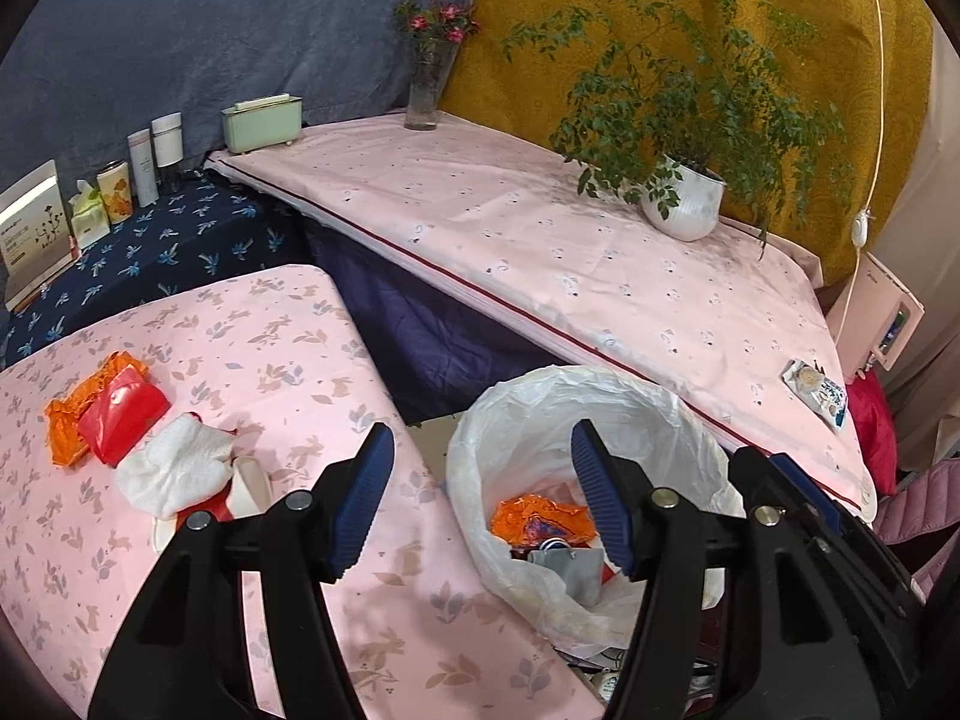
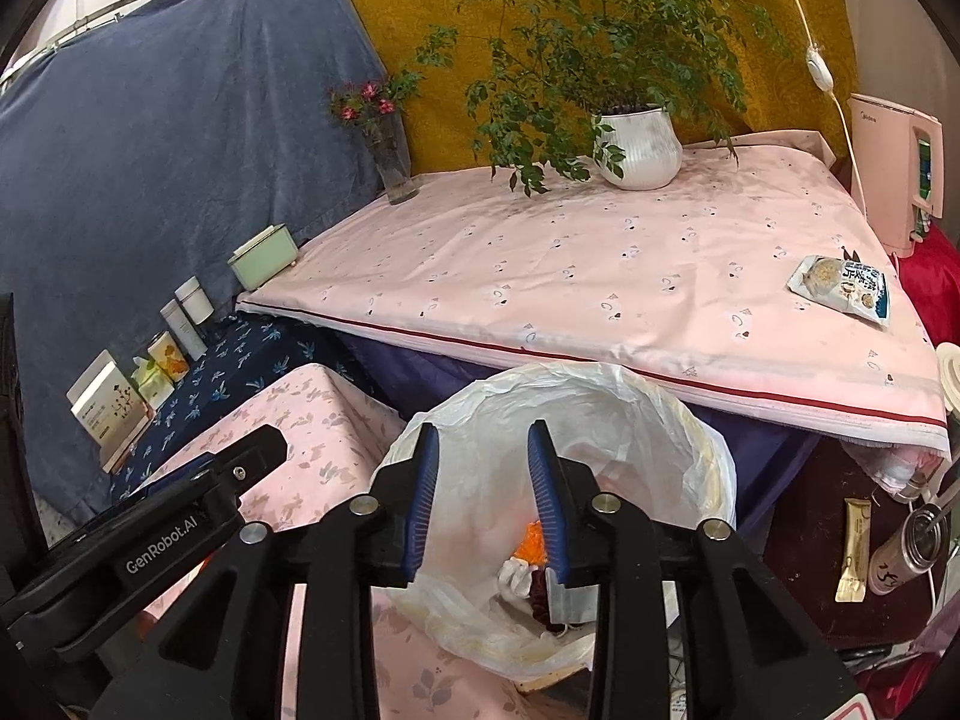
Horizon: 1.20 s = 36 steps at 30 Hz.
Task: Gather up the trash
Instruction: 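Move both open grippers back to the remaining items, then close the left gripper on the white cloth beside the red-and-white cup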
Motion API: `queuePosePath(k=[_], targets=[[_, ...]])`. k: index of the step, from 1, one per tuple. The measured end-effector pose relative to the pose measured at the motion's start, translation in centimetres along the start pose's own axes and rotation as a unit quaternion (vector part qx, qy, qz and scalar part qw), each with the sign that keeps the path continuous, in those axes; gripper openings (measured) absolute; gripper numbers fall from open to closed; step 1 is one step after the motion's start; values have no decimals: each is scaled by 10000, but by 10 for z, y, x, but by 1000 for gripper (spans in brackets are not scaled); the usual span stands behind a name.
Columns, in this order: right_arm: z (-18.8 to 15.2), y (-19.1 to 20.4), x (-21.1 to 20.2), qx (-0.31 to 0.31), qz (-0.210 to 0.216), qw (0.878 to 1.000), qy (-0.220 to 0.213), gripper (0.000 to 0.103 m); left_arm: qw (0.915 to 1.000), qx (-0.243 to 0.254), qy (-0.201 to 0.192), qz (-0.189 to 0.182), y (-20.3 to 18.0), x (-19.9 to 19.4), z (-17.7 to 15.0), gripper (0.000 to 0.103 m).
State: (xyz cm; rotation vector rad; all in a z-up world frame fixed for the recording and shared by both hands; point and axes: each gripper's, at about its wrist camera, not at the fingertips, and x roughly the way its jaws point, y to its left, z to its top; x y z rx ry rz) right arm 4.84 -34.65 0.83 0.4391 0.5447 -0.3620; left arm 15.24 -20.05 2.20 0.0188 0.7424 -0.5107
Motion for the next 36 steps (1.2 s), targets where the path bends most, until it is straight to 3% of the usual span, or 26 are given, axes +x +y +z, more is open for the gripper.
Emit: queuePosePath(k=[15, 19, 22, 31, 36], targets=[[-16, 53, -3, -317, 239, 9991, 128, 35, 9982, -403, -40, 448, 66, -23, -12, 58], [-23, 71, -4, -412, 289, 9986, 147, 41, 9967, -571, -40, 579, 90, -29, -15, 59], [-28, 86, -2, -495, 353, 9980, 184, 41, 9952, -678, -82, 695, 107, -34, -17, 66], [-45, 130, 7, -763, 568, 9947, 379, 42, 9906, -896, -31, 1034, 153, -38, -26, 67], [-56, 152, 15, -867, 648, 9928, 507, 42, 9873, -1053, 8, 1190, 175, -37, -32, 75]])
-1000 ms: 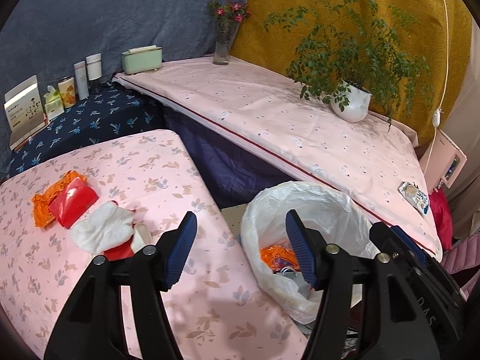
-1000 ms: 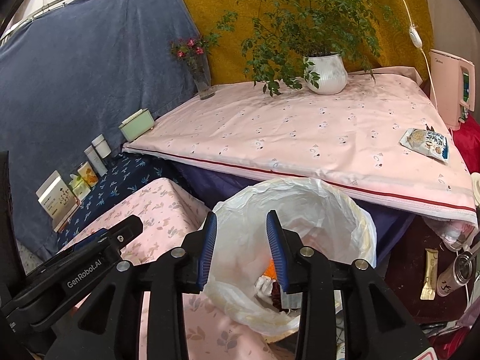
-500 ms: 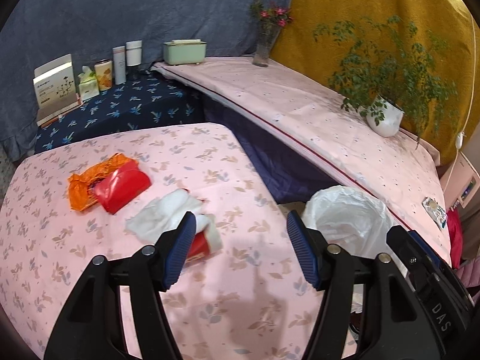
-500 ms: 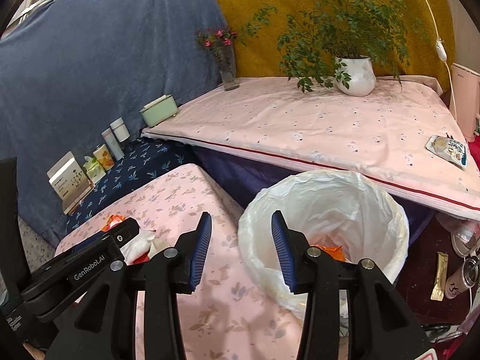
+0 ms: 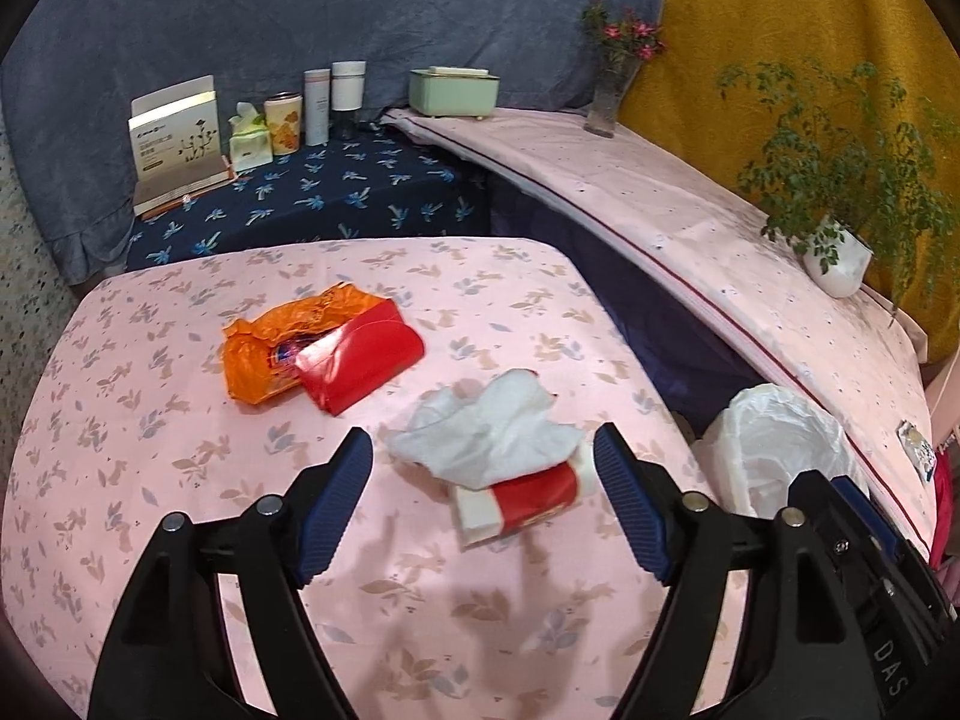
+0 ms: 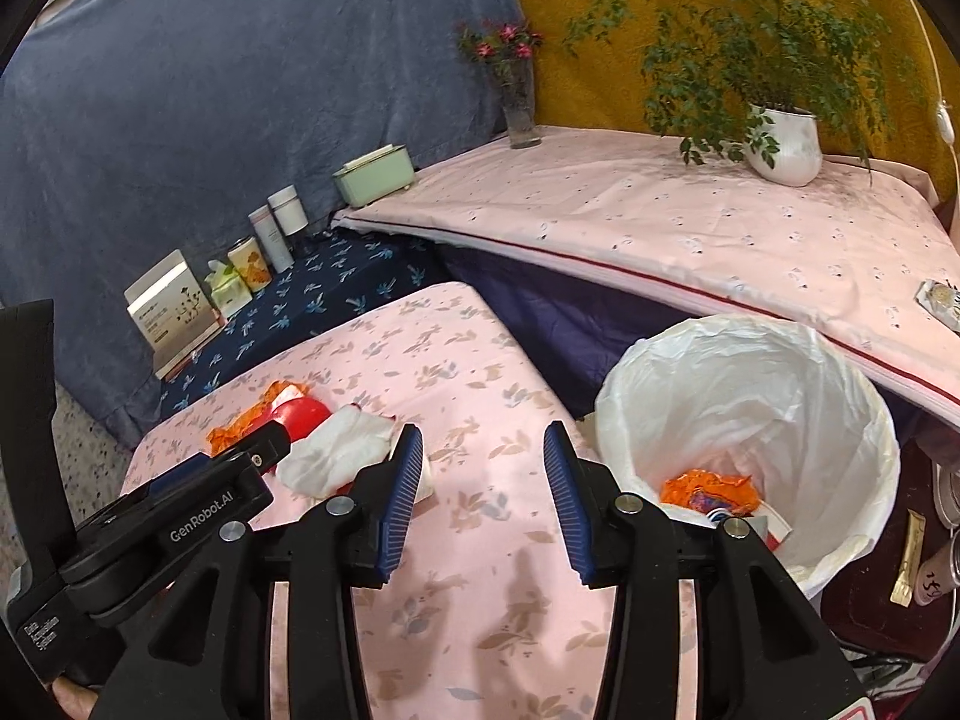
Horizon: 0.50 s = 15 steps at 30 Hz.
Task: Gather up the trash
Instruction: 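Close the left gripper on the white cloth beside the red-and-white cup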
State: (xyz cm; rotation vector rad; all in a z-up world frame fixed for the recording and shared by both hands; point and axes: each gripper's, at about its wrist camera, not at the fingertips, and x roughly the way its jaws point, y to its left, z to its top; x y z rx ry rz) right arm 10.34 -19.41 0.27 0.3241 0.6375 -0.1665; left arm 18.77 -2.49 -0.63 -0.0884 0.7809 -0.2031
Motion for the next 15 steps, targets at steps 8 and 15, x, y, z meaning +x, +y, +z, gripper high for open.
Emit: queuePosePath(k=[8, 15], targets=[[-9, 23, 20, -124, 102, 9997, 206, 42, 9998, -109, 73, 148, 21, 15, -2, 82], [-16, 34, 43, -177, 143, 9990, 395, 42, 9997, -99, 130, 182, 28, 33, -4, 89]])
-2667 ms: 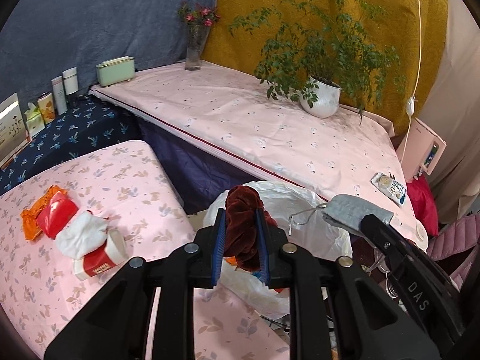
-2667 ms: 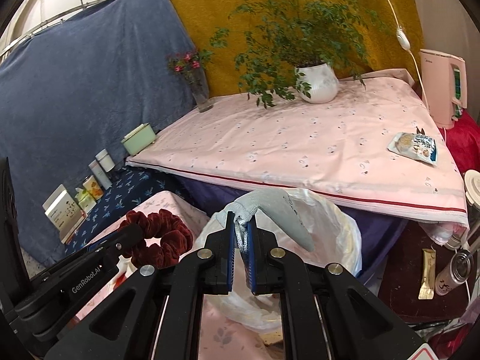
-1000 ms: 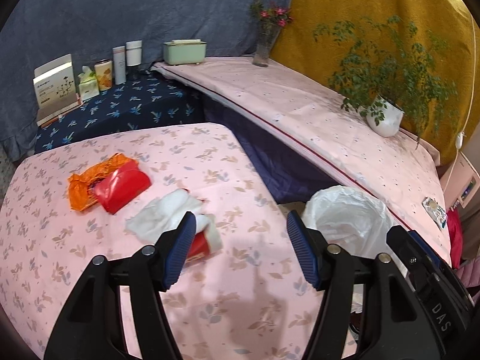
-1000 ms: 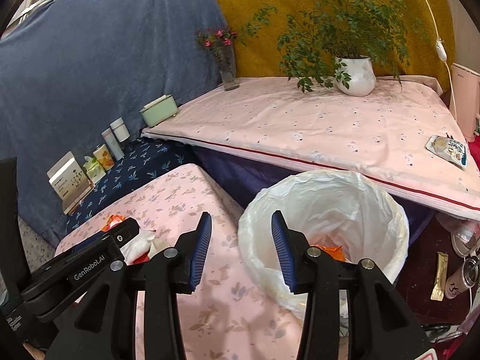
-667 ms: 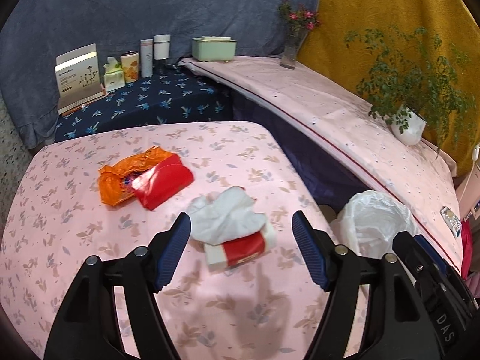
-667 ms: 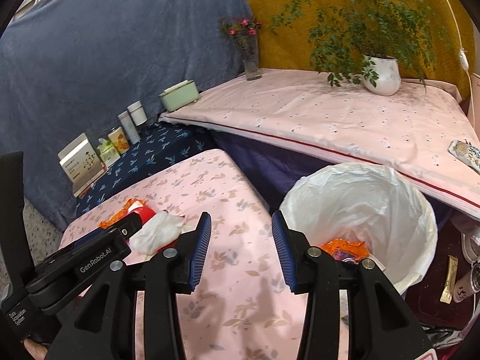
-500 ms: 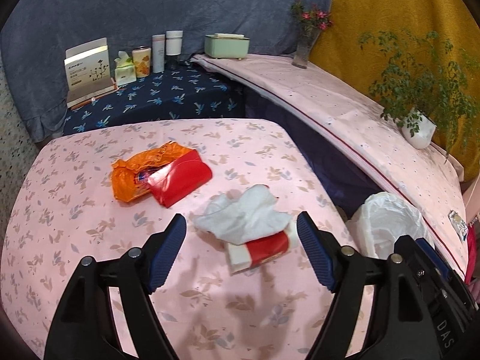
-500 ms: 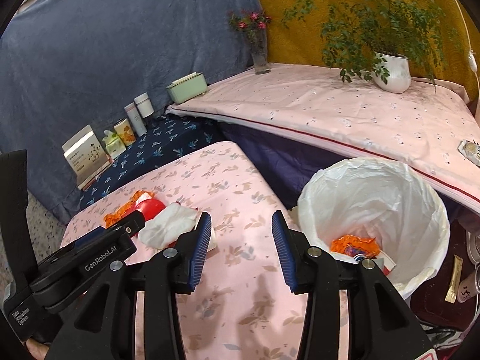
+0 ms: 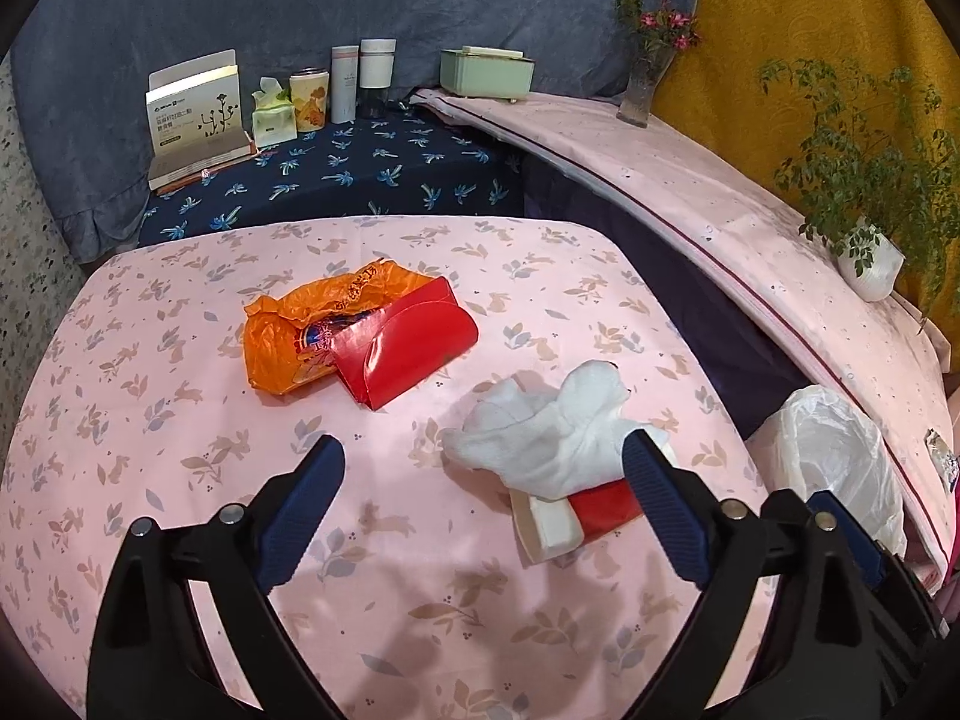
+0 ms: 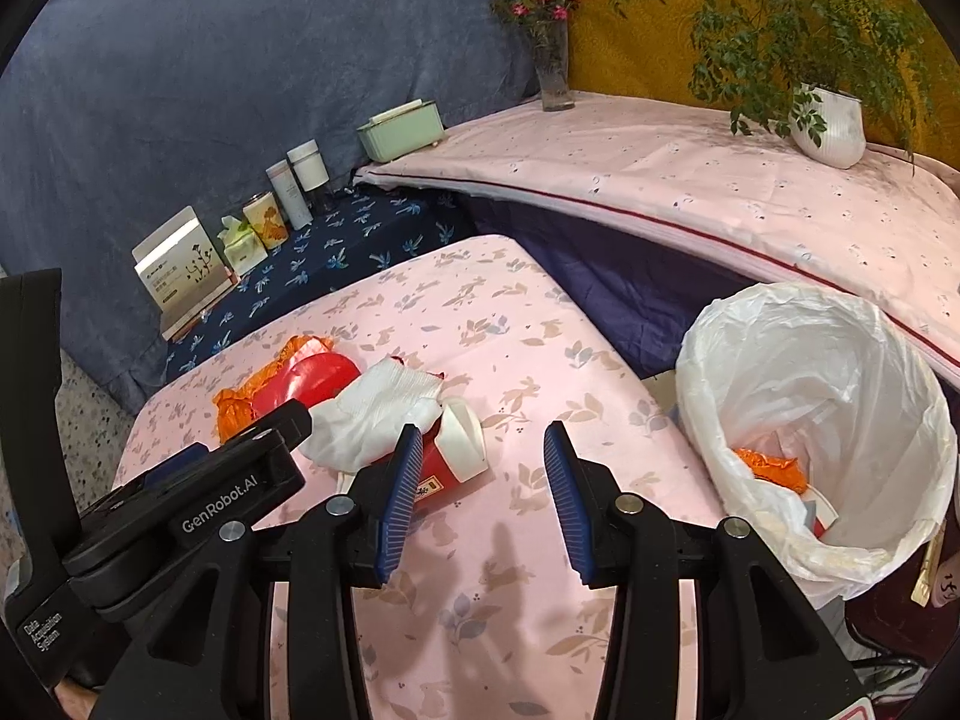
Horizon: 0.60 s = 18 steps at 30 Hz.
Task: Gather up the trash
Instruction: 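Close the left gripper on the white cloth beside the red-and-white cup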
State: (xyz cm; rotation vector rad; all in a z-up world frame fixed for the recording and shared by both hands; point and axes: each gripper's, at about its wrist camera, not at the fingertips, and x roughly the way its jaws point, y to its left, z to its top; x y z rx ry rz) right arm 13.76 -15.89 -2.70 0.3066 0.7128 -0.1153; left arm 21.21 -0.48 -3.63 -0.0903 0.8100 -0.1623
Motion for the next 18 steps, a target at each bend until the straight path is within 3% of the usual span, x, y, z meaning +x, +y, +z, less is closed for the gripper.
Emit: queuePosePath(k=[10, 12, 14, 18], targets=[[-1, -11, 34, 199, -77, 9996, 184, 42, 9994, 197, 299, -18, -10, 42, 4, 89], [-1, -15, 40, 261, -70, 9994, 229, 42, 9991, 224, 351, -29, -11, 49, 4, 78], [-2, -16, 45, 261, -81, 9993, 265, 42, 9985, 187, 492, -121, -9, 56, 3, 57], [-5, -15, 52, 268, -27, 9991, 337, 42, 9977, -22, 626, -256, 3, 61, -1, 34]])
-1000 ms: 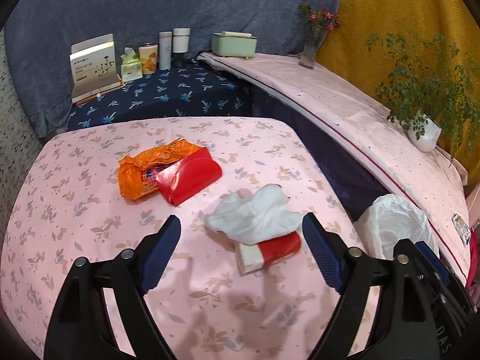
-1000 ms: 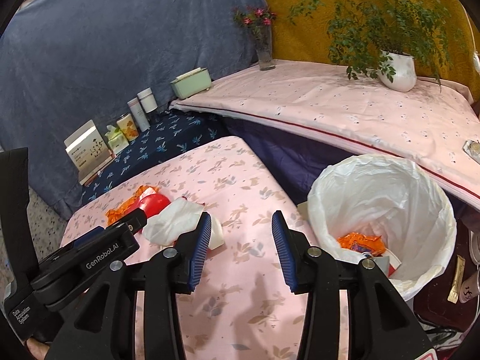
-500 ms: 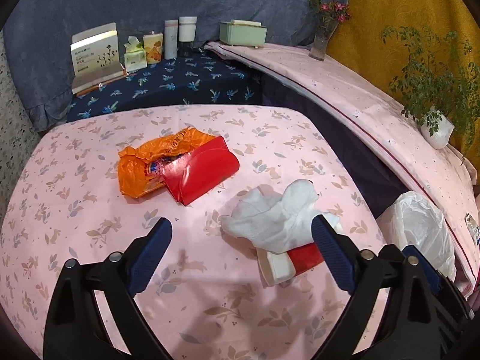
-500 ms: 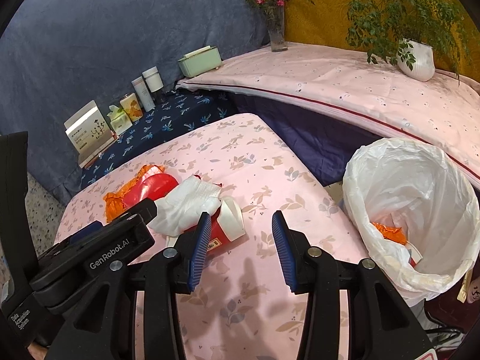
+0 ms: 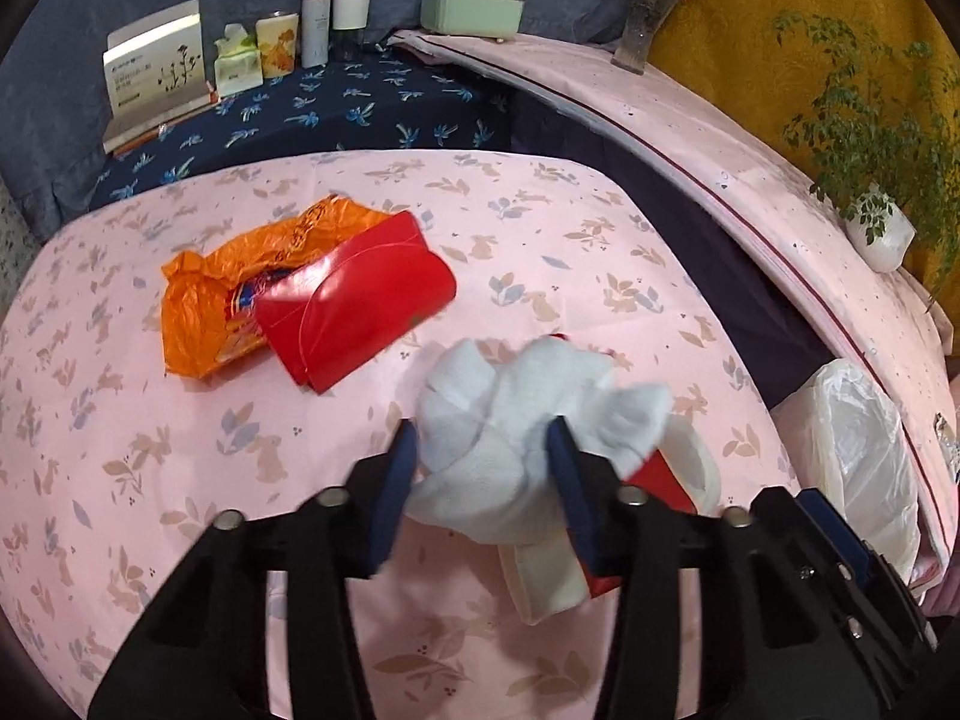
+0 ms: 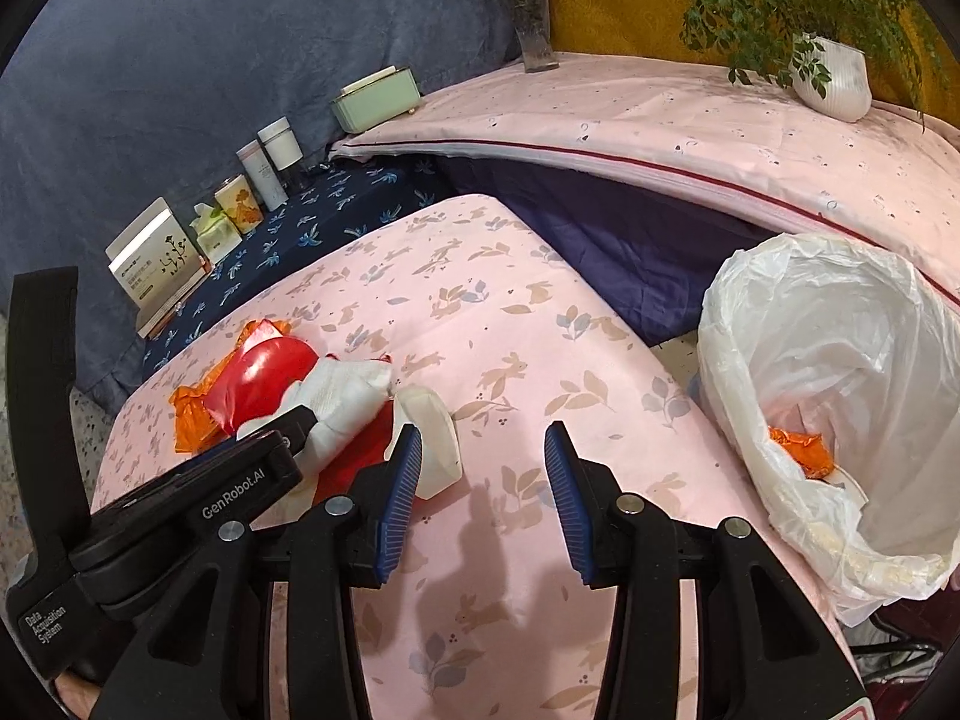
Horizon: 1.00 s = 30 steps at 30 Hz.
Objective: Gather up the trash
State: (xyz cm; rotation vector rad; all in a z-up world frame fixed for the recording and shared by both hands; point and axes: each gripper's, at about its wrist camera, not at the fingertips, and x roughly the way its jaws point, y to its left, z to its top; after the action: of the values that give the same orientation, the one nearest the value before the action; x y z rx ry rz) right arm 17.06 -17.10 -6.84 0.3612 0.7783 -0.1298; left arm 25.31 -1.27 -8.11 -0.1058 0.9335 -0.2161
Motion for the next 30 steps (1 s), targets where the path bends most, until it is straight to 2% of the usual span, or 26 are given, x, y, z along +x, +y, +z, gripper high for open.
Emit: queuePosePath(k=[3, 6, 10, 15, 20, 30], targets=[[-5, 4, 5, 10, 71, 9999, 80, 42, 9999, -110, -40, 29, 9, -5, -3, 24], [-10, 11, 8, 31, 191, 9997, 177, 42, 9996, -257, -72, 24, 21, -14, -5, 19], [-16, 24, 8, -47, 308, 9993, 227, 42, 9986, -492, -193, -31, 38, -32, -7, 19], [-18, 38, 5, -126, 499, 9984, 241, 42, 9984, -459, -311, 95, 47, -44, -8, 19], [-16, 51, 15, -254, 489, 9980, 319, 43, 9985, -410, -270, 234, 52, -41, -13, 19], [-19, 54, 42, -230, 449, 9972, 555, 43, 9989, -371, -138, 236, 54, -30, -19, 19]])
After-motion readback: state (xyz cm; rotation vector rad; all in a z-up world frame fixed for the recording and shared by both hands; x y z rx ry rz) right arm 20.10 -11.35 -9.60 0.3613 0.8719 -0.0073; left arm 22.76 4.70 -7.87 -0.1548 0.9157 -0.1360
